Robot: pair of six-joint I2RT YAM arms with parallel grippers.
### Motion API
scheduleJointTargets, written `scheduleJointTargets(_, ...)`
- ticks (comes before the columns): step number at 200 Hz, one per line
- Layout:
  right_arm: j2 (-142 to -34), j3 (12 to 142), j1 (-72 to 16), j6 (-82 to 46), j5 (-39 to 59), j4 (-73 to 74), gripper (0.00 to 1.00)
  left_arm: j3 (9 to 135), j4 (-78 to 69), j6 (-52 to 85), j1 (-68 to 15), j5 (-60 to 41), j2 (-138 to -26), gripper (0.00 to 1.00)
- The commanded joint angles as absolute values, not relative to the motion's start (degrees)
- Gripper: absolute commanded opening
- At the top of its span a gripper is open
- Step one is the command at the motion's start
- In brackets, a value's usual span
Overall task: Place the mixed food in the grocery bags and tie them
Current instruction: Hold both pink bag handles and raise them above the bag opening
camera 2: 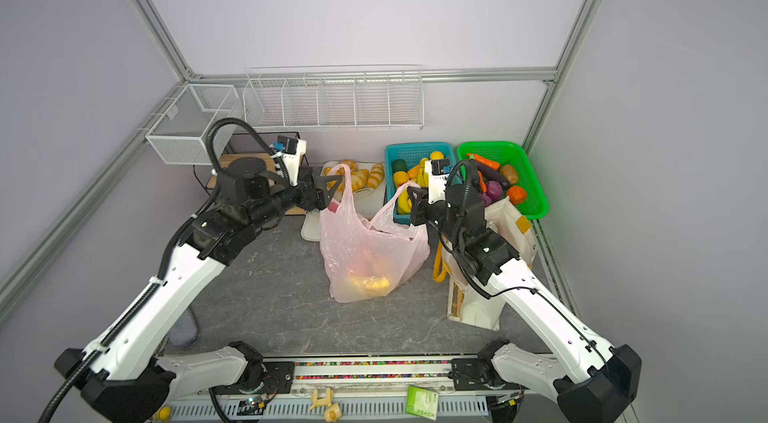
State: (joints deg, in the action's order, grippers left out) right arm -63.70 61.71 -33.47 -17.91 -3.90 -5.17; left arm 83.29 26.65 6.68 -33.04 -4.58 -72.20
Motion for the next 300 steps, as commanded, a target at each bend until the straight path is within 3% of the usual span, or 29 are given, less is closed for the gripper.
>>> scheduleJointTargets(1,-64.5,62.5,-33.3,-17.0,-5.5,-2.5,0.14,90.6,33.7,1.9,-33.2,0.9,-78.4,0.93)
scheduleJointTargets(37,-65.7,61.4,-33.3,-17.9,-4.3,0.6,0.14,99.4,39.3,1.0,-34.1,1.2,-88.4,0.94)
scheduleJointTargets(63,-65.8,61.1,-33.2,-17.2,-5.0,0.8,0.14,102.0,41.4,1.8,-34.3,0.6,-92.5,0.86)
scheduleJointTargets(113,-65.3,61.3,-33.1,-16.6,-5.4,0.6,0.14,102.5,40.2,1.2,-34.3,0.0,-95.1,0.52)
scheduleJointTargets(152,-63.6,62.0,-33.1,-15.3,-6.5,-1.6,0.14,102.4,37.7,4.5,-34.3,-8.2,-92.5,0.09)
scheduleJointTargets(163,-62.1,62.3,-33.1,-14.0,-7.0,-2.7,0.14,101.0,35.0,7.2,-34.3,-12.2,-90.0,0.02)
scheduleJointTargets(216,-52.1,60.7,-34.2,-14.0,-3.9,-5.1,0.15,81.3,8.3,24.3,-28.3,-29.4,-76.2,0.00)
scheduleJointTargets(251,-50.5,59.9,-35.4,-15.1,-3.6,-5.2,0.16,78.1,4.7,25.8,-26.9,-32.7,-76.2,0.00)
scheduleJointTargets(285,-54.2,59.7,-35.4,-14.4,-12.4,-6.6,0.20,72.5,-3.0,26.7,-26.5,-35.1,-76.2,0.00)
scheduleJointTargets(300,-56.9,60.4,-35.4,-13.6,-16.9,-7.4,0.27,70.9,-6.2,27.7,-26.3,-37.1,-76.3,0.00)
